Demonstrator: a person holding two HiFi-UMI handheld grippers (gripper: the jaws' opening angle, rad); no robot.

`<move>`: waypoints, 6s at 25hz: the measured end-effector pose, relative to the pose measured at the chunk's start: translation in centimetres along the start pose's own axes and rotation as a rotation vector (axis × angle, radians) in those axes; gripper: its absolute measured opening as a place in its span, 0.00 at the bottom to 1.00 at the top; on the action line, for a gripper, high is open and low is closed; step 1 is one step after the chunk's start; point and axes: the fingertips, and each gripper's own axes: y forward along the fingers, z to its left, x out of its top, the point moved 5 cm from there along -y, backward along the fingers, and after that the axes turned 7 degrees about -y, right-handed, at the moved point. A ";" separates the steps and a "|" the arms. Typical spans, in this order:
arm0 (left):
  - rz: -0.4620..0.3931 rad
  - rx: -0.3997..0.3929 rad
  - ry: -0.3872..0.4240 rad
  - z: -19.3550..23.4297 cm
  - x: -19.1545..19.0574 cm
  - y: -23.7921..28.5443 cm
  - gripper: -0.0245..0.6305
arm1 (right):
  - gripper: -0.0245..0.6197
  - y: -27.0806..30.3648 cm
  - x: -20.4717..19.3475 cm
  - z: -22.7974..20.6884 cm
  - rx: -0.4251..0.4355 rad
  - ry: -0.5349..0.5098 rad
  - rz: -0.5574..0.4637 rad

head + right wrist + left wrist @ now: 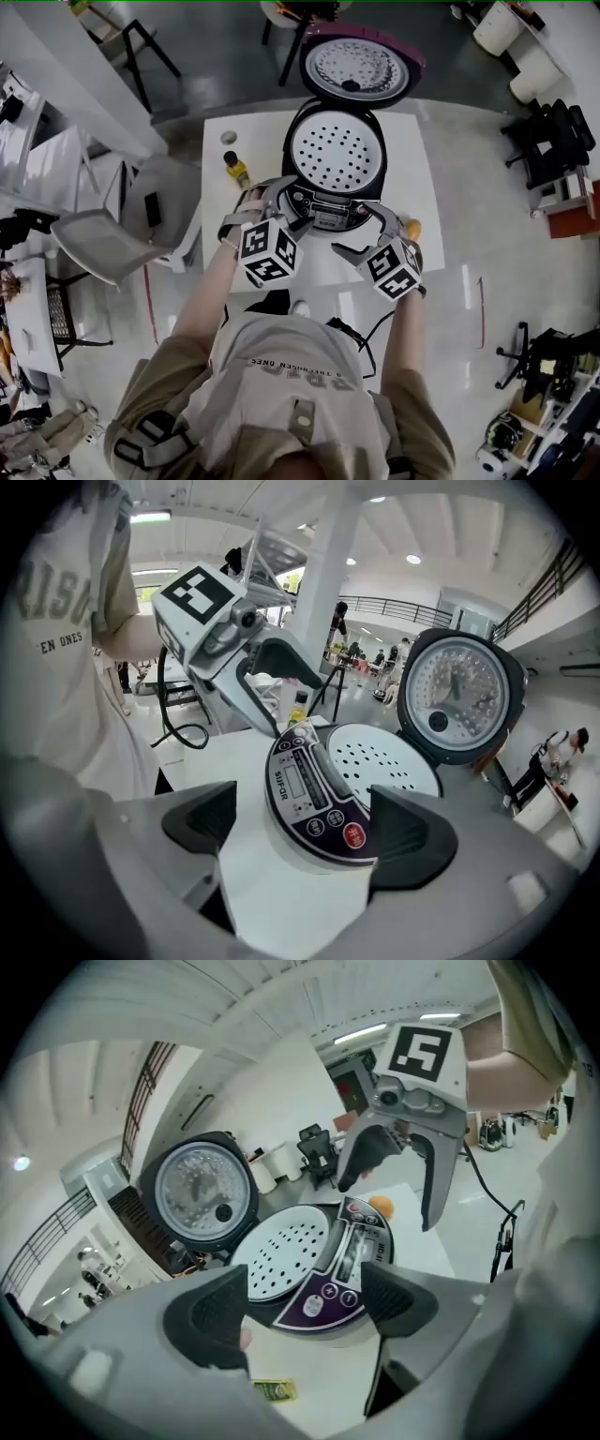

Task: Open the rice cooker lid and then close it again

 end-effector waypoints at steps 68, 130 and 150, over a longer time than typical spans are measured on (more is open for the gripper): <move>-0.164 0.151 -0.030 26.6 10.5 6.0 0.65 | 0.72 -4.6 4.6 -31.5 -0.312 0.172 -0.404; 0.000 -0.069 0.220 19.3 7.6 2.8 0.75 | 0.74 -5.1 4.3 -23.6 -0.198 -0.057 -0.270; 0.042 -0.160 0.307 15.0 4.6 1.1 0.75 | 0.74 -5.0 2.8 -18.4 -0.152 -0.113 -0.202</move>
